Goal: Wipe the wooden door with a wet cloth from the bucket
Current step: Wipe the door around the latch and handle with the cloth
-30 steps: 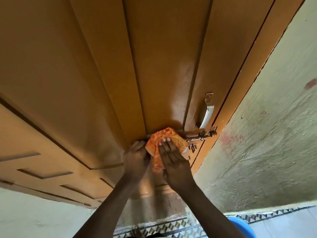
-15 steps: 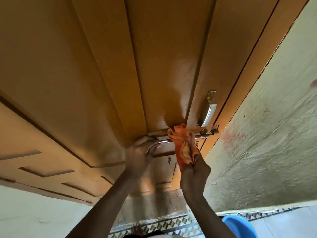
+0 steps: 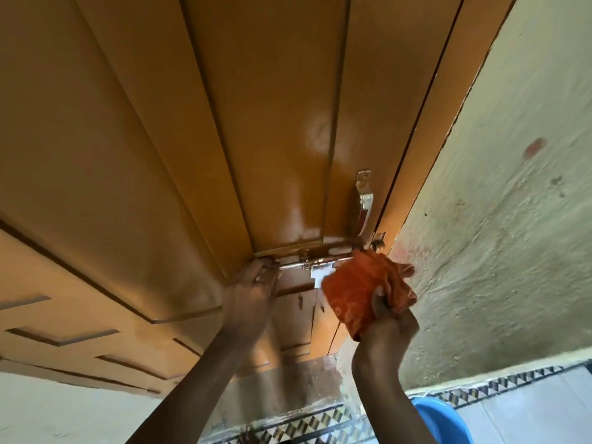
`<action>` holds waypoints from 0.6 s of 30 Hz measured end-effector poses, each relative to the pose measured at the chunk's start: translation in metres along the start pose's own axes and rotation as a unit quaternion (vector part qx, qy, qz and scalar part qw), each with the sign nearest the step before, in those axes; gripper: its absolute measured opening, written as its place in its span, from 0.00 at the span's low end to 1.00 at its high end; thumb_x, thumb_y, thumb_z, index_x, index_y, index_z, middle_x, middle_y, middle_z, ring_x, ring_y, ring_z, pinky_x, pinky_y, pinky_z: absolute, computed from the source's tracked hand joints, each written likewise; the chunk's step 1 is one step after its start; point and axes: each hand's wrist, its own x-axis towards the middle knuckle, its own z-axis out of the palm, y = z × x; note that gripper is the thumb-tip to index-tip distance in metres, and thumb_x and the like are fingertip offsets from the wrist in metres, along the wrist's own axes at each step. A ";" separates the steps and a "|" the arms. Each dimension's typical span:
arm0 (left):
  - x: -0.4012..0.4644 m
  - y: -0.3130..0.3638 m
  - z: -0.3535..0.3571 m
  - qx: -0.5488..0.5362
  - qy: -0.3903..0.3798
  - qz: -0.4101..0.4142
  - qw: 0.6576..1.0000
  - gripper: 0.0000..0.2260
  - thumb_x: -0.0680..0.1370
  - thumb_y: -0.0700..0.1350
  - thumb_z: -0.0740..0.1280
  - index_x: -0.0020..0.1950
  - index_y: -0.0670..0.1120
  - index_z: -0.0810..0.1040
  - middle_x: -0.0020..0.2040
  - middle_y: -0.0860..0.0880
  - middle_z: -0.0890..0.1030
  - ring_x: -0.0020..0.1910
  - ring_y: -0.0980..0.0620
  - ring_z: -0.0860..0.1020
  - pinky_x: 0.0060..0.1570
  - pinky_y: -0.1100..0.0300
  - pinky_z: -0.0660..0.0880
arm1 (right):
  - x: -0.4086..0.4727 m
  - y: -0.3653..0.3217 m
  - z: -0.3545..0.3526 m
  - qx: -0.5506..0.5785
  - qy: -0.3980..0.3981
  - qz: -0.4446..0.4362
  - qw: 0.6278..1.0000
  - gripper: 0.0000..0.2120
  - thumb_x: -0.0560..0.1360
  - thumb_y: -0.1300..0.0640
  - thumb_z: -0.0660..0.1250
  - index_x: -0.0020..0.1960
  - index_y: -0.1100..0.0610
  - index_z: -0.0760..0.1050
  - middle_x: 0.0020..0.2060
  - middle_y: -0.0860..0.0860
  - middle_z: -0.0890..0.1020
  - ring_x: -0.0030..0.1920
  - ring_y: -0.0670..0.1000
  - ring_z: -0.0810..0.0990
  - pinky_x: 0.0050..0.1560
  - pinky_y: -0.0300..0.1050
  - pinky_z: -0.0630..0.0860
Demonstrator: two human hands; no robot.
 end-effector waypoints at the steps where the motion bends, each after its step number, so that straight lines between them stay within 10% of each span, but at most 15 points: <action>1: -0.002 0.004 0.000 0.001 -0.007 -0.004 1.000 0.14 0.72 0.35 0.80 0.57 0.43 0.88 0.52 0.46 0.86 0.43 0.44 0.84 0.34 0.53 0.81 | 0.003 0.003 0.002 -0.025 0.013 -0.032 0.999 0.06 0.76 0.62 0.71 0.46 0.52 0.84 0.38 0.45 0.87 0.44 0.51 0.84 0.51 0.53 0.77; 7: 0.010 0.013 0.001 -0.008 -0.037 0.008 0.999 0.18 0.65 0.30 0.82 0.52 0.44 0.89 0.46 0.46 0.84 0.41 0.43 0.83 0.31 0.55 0.78 | 0.006 0.042 0.031 -0.260 -0.124 -0.266 0.920 0.25 0.78 0.65 0.60 0.75 0.58 0.70 0.51 0.57 0.86 0.42 0.54 0.83 0.43 0.29 0.71; 11: 0.015 0.017 -0.004 -0.013 -0.057 0.010 0.998 0.21 0.58 0.31 0.84 0.48 0.46 0.89 0.42 0.47 0.84 0.39 0.43 0.84 0.28 0.57 0.78 | -0.003 0.067 0.030 -0.306 -0.162 -0.318 0.883 0.25 0.79 0.59 0.58 0.77 0.57 0.67 0.56 0.57 0.85 0.45 0.54 0.85 0.43 0.33 0.73; 14: 0.020 0.022 -0.006 -0.012 -0.061 -0.002 0.998 0.21 0.60 0.32 0.85 0.49 0.47 0.90 0.41 0.48 0.84 0.39 0.43 0.84 0.28 0.57 0.78 | -0.005 0.071 0.030 -0.269 -0.100 -0.248 0.926 0.27 0.75 0.65 0.57 0.73 0.57 0.73 0.47 0.52 0.85 0.40 0.52 0.82 0.38 0.31 0.73; 18: 0.020 0.021 -0.005 0.026 -0.053 0.000 0.998 0.08 0.68 0.35 0.81 0.43 0.46 0.89 0.40 0.48 0.83 0.41 0.44 0.85 0.29 0.58 0.77 | -0.006 0.076 0.040 -0.165 -0.026 0.019 0.986 0.18 0.75 0.69 0.60 0.56 0.56 0.83 0.48 0.55 0.85 0.51 0.60 0.82 0.57 0.55 0.80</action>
